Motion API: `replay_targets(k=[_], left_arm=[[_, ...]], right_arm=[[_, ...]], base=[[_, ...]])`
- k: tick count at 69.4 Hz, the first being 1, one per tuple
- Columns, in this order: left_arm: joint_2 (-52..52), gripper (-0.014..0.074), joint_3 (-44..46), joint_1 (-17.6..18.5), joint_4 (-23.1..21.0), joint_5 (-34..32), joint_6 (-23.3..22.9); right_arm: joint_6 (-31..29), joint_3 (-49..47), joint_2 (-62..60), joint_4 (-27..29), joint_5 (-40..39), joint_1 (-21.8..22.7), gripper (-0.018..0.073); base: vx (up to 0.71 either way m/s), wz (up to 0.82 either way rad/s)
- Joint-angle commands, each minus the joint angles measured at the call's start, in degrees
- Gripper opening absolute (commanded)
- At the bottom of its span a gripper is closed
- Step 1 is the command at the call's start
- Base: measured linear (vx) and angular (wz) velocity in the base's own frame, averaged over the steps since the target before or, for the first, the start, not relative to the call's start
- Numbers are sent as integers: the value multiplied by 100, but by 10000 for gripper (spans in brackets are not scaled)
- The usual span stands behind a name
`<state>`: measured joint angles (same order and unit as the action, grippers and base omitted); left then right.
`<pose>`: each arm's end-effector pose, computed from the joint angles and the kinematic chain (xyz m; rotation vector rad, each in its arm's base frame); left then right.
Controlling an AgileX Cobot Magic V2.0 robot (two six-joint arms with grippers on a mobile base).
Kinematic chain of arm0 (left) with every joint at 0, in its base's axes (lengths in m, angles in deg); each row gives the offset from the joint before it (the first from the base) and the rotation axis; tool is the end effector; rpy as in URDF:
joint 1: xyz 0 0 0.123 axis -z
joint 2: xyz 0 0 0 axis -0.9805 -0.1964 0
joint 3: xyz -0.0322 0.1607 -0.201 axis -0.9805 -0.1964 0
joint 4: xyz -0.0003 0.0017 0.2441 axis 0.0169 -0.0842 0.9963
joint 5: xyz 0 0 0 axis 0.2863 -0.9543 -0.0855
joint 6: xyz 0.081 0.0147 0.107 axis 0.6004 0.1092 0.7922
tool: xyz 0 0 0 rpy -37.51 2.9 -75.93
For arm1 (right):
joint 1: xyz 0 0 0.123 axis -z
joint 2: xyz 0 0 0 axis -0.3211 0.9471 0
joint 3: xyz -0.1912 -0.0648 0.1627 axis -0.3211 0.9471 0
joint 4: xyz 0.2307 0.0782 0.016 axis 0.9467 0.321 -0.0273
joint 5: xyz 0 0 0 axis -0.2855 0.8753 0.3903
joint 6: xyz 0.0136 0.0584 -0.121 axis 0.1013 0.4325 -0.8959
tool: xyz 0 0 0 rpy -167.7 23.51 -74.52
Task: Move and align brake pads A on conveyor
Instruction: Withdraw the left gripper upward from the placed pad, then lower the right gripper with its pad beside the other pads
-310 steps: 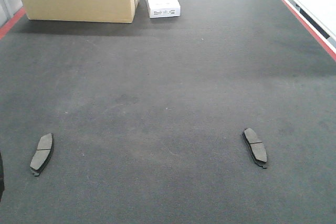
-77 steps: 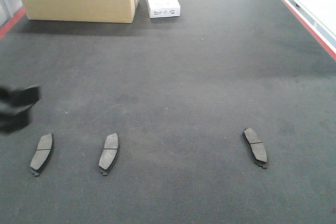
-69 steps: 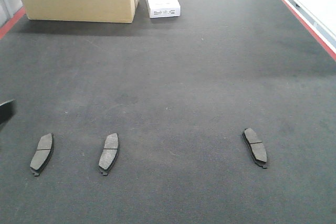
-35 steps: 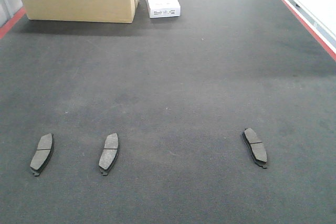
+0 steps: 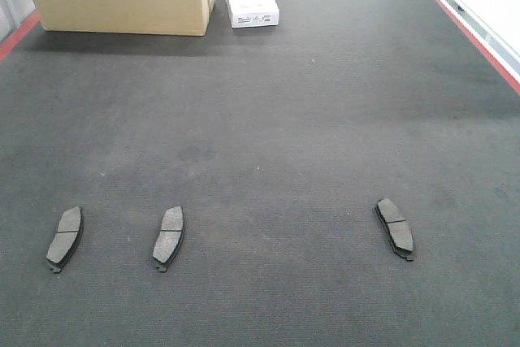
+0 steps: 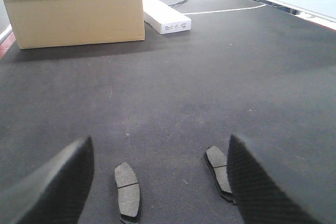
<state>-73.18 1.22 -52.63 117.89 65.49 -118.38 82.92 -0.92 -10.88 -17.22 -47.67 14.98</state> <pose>0.1230 -0.0217 0.2749 0.1863 1.7413 -0.1258 0.1345 0.0151 0.2707 -0.0851 1.8655 0.0940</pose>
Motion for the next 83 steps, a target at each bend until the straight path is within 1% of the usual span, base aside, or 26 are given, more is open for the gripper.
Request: replay_targets(k=[1,14,21,27,35,40,45,51,58,63,69,75,79,83], left_arm=[[-60,523,155,21,108,-388,-23],[-60,523,155,21,108,-388,-23],[-60,523,155,21,108,-388,-23],[-60,523,155,21,108,-388,-23],[-60,523,155,21,108,-388,-23],[-60,523,155,21,108,-388,-23],[-60,523,155,21,108,-388,-23],[-60,523,155,21,108,-388,-23],[-60,523,155,21,108,-388,-23],[-60,523,155,21,108,-388,-23],[-60,523,155,21,108,-388,-23],[-60,523,155,21,108,-388,-23],[-60,523,155,21,108,-388,-23],[-60,523,155,21,108,-388,-23]], right_arm=[[-20,-180,63,-5,-567,26,-4],[152,-213,86,73,-904,26,-4],[142,-481,342,258,-713,26,-2],[53,-861,814,435,-434,26,0],[-225,-1456,1602,960,-4,26,3],[-571,-1809,2157,1363,229,26,4],[-984,-2127,2711,1926,490,26,6],[-1337,-2418,3351,2534,675,26,7],[-1648,-2676,3973,2970,736,26,9],[-1776,-2831,4417,3013,693,26,10],[-1794,-2957,4837,3013,691,-7,10],[-1800,-3069,5192,2979,619,-292,12],[-1788,-3136,5459,2960,452,-639,12],[-1658,-3194,5678,2938,326,-880,12]], base=[[0,0],[0,0],[0,0],[0,0],[0,0],[0,0],[0,0],[0,0],[0,0],[0,0],[0,0],[0,0],[0,0],[0,0]])
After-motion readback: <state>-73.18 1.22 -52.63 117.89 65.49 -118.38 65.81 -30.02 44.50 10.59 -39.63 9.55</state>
